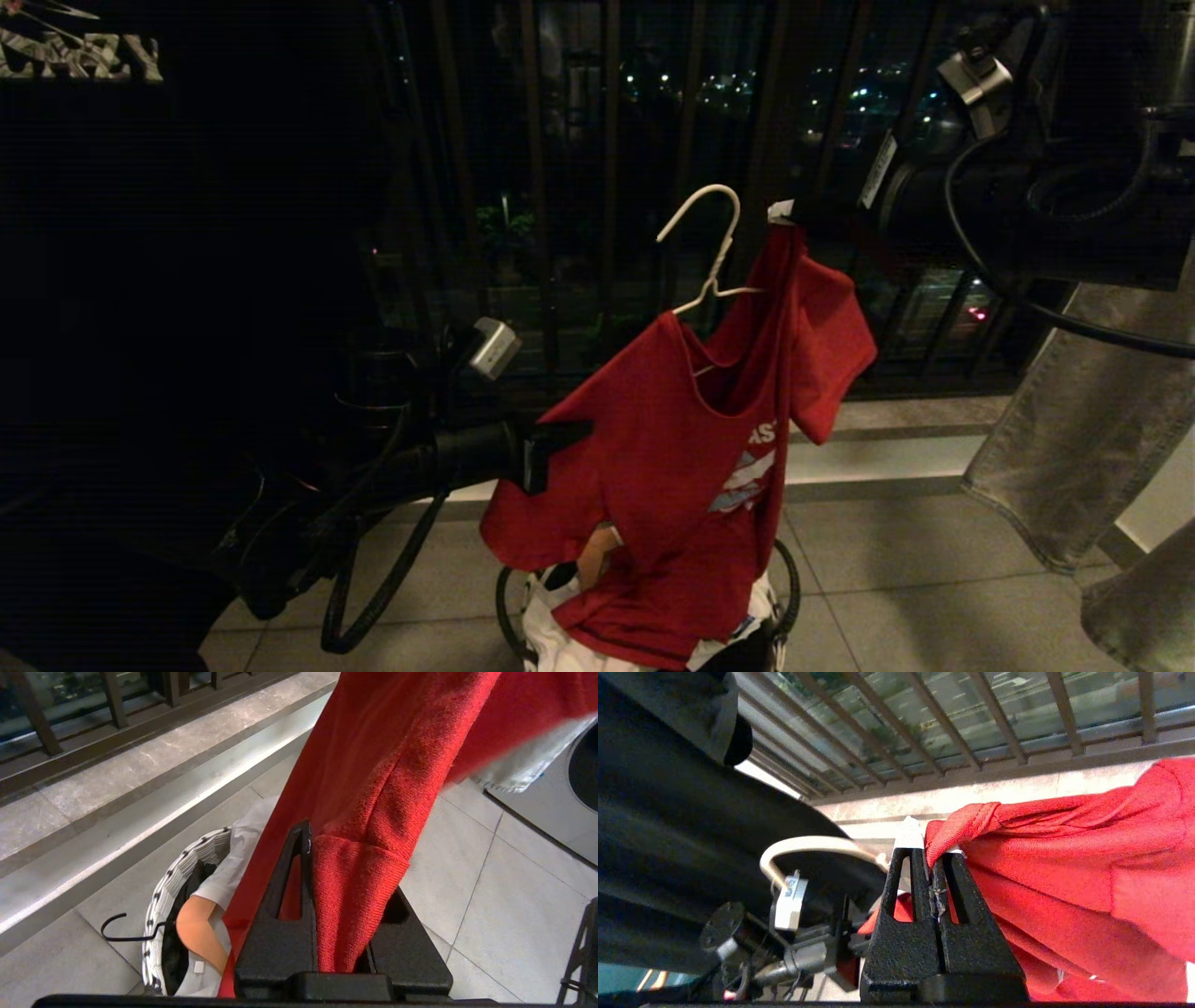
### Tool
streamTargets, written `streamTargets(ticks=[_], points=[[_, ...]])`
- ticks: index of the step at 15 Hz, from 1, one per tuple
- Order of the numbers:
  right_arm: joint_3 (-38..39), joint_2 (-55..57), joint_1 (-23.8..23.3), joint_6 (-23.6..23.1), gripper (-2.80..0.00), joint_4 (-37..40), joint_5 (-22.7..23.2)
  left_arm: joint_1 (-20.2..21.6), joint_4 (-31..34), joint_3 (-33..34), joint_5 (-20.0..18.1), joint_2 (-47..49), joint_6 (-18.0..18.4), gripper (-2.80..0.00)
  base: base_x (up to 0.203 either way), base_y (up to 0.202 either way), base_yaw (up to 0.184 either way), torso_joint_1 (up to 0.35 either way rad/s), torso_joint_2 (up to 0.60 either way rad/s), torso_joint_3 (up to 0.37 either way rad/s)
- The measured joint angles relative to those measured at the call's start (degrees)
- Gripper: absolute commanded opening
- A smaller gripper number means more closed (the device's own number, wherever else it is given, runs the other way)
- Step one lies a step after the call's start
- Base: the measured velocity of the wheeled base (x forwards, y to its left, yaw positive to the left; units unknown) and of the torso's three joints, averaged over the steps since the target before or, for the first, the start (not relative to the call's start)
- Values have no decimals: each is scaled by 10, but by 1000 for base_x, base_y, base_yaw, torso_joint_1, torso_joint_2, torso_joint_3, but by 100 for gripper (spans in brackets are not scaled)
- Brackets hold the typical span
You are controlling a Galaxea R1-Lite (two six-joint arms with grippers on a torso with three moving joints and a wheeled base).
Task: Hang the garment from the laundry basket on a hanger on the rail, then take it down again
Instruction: Hang the clothes on the clothes rack
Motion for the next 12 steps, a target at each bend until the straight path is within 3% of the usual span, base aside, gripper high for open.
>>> streamTargets(ticks=[6, 12], points=[[11, 2, 19, -2, -280, -3, -1, -1, -50, 1, 1, 6, -35, -280, 0, 0, 0, 0, 0, 0], [14, 11, 24, -5, -280, -4, -3, 0, -76, 2, 1, 21, -38, -280, 0, 0, 0, 0, 0, 0]])
